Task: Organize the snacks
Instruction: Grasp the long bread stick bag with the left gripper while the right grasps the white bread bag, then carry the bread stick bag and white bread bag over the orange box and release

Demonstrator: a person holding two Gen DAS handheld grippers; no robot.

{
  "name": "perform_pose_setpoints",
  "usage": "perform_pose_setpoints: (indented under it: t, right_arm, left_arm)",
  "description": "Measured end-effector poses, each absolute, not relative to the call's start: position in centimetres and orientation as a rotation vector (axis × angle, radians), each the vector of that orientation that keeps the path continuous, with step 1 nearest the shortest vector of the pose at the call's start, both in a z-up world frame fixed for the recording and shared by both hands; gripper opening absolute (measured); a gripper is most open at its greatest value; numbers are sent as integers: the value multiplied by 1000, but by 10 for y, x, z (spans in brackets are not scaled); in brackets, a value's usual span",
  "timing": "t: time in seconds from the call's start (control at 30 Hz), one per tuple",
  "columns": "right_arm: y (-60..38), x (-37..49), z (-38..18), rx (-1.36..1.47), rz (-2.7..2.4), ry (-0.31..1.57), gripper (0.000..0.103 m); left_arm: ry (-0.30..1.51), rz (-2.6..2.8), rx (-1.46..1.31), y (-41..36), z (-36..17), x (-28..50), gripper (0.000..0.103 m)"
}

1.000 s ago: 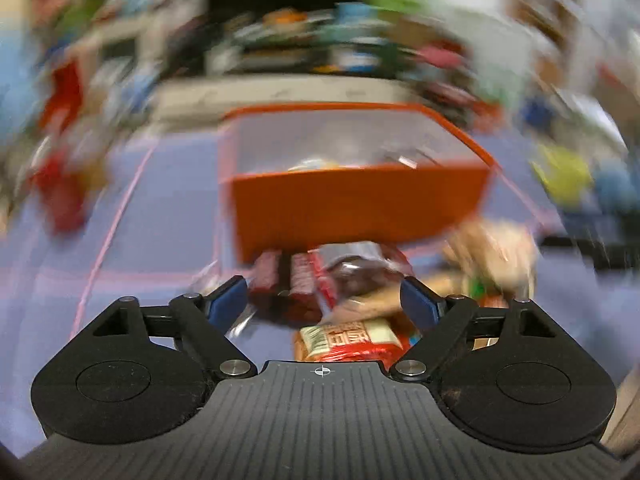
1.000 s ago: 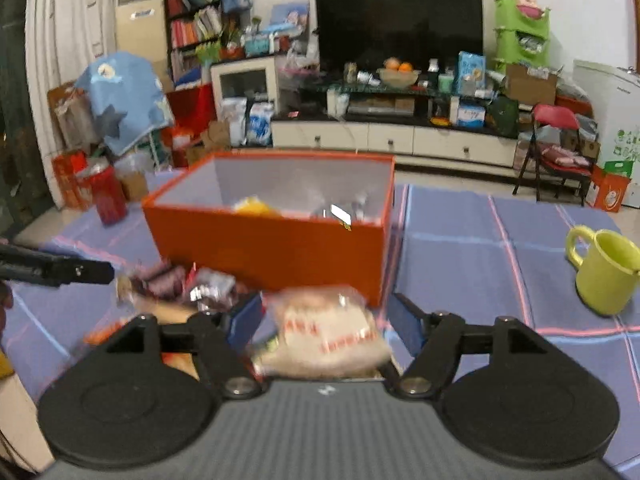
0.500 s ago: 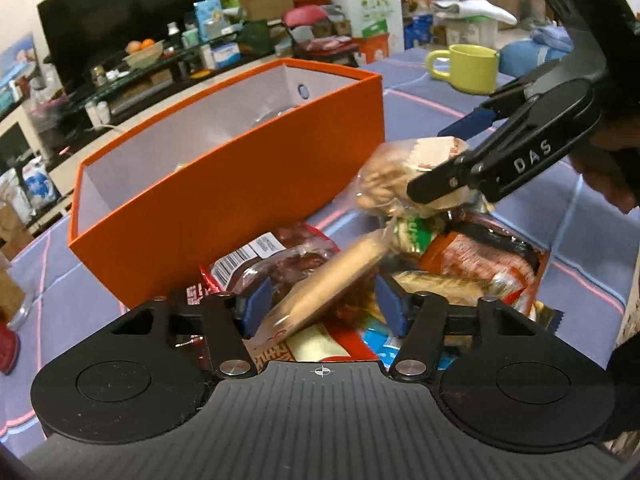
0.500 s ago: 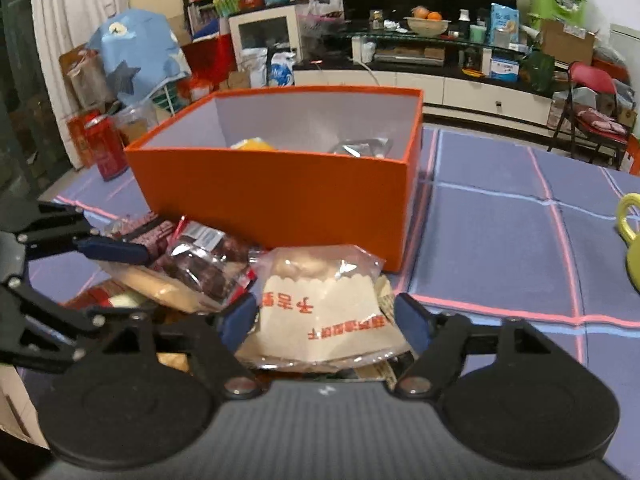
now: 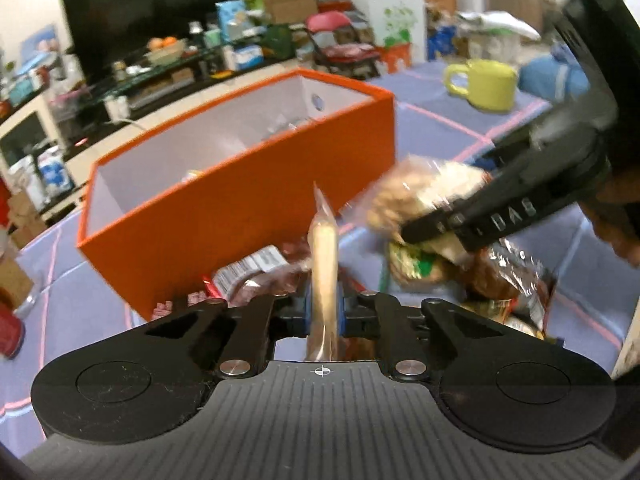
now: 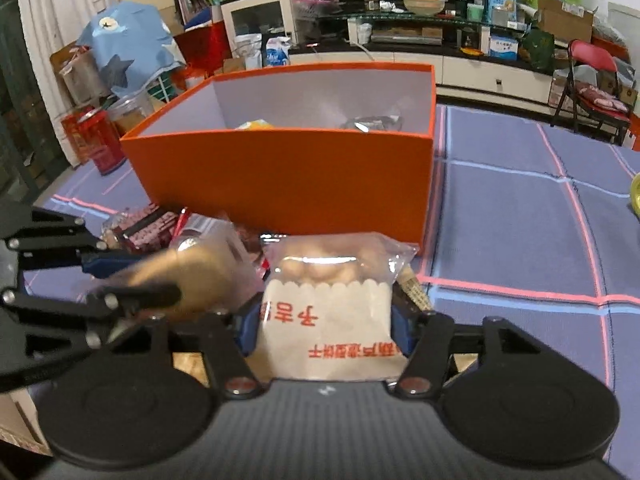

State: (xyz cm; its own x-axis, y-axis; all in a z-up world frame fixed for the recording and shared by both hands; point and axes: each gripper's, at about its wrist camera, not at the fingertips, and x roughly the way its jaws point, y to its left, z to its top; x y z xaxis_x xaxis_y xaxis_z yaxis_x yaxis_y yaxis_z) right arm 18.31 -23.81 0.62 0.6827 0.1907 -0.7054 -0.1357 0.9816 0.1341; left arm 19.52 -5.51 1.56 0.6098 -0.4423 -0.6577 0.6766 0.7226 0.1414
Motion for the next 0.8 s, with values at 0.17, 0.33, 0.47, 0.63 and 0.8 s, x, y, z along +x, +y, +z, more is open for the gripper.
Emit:
perform_pose_setpoints:
  t: [0.17, 0.33, 0.47, 0.63, 0.8]
  right_arm:
    - [-234, 178, 13, 63, 194, 775, 60]
    - [-228, 172, 24, 24, 172, 738, 60]
    - [-222, 161, 39, 14, 167, 691, 60]
    - [-213, 153, 51, 7, 166, 657, 61]
    - [-208, 149, 56, 7, 165, 646, 61]
  left_arm:
    - [654, -651, 350, -47, 21, 195, 0]
    - [670, -501, 325, -45, 28, 200, 0]
    - [658, -383, 254, -33, 43, 199, 0]
    - [699, -234, 206, -26, 47, 202, 0]
    - [724, -157, 197, -24, 46, 204, 0]
